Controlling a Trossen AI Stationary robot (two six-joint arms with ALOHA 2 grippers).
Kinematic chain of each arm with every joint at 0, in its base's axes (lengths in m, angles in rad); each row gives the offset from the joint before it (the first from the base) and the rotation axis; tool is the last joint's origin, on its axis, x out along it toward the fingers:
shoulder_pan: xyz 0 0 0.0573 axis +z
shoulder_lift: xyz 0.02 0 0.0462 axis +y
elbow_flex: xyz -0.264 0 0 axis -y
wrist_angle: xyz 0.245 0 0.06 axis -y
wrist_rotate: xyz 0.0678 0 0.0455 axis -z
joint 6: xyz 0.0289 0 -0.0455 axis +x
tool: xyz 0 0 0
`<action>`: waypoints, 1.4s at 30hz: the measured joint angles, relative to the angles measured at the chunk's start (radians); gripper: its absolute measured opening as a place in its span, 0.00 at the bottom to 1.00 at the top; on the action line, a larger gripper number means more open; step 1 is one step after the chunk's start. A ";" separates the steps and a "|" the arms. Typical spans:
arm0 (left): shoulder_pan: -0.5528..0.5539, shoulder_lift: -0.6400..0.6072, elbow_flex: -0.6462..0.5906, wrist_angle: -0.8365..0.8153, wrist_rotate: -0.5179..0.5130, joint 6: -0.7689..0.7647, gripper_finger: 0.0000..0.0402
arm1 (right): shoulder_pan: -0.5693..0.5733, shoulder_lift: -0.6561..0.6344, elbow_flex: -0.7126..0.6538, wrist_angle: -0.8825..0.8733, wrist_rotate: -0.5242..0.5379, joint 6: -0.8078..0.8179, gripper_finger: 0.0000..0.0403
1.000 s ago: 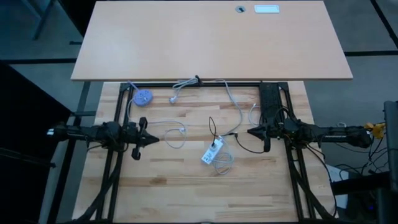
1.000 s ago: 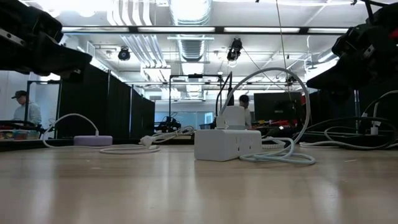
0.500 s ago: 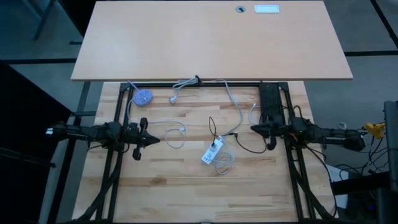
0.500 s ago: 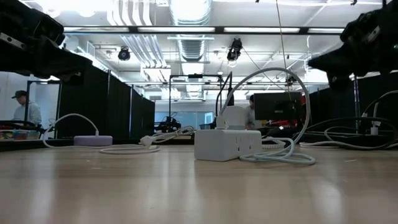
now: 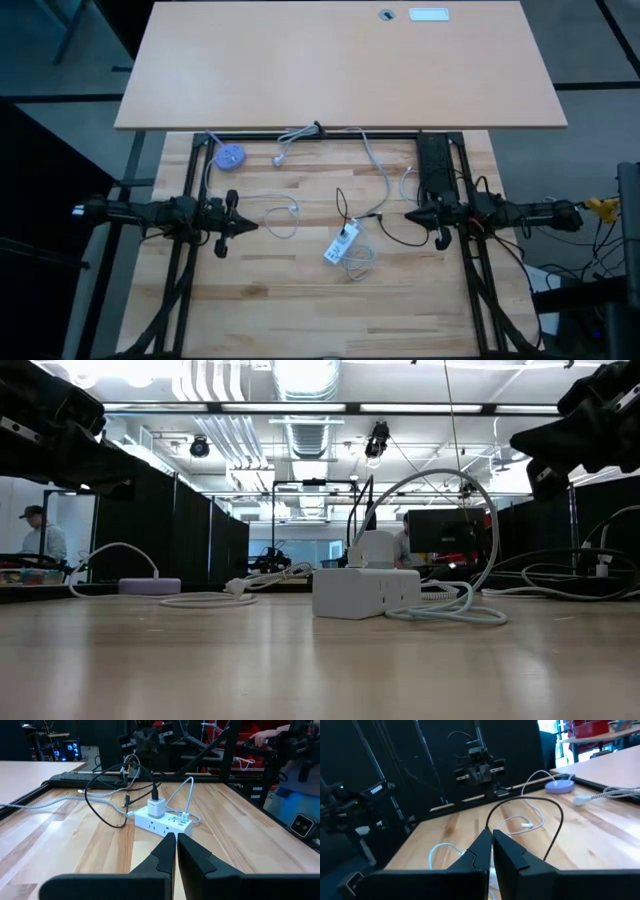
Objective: Insert USB
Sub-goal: Return to Home Position
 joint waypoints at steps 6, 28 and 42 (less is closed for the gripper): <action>0.000 0.012 0.000 0.000 0.000 0.000 0.01 | 0.000 0.000 0.000 0.005 -0.001 0.000 0.00; 0.000 0.038 0.000 0.000 0.000 0.000 0.01 | 0.000 0.000 0.000 0.004 -0.001 0.000 0.00; 0.000 0.041 0.000 0.001 0.000 0.000 0.01 | 0.000 0.000 0.000 0.004 -0.001 0.000 0.00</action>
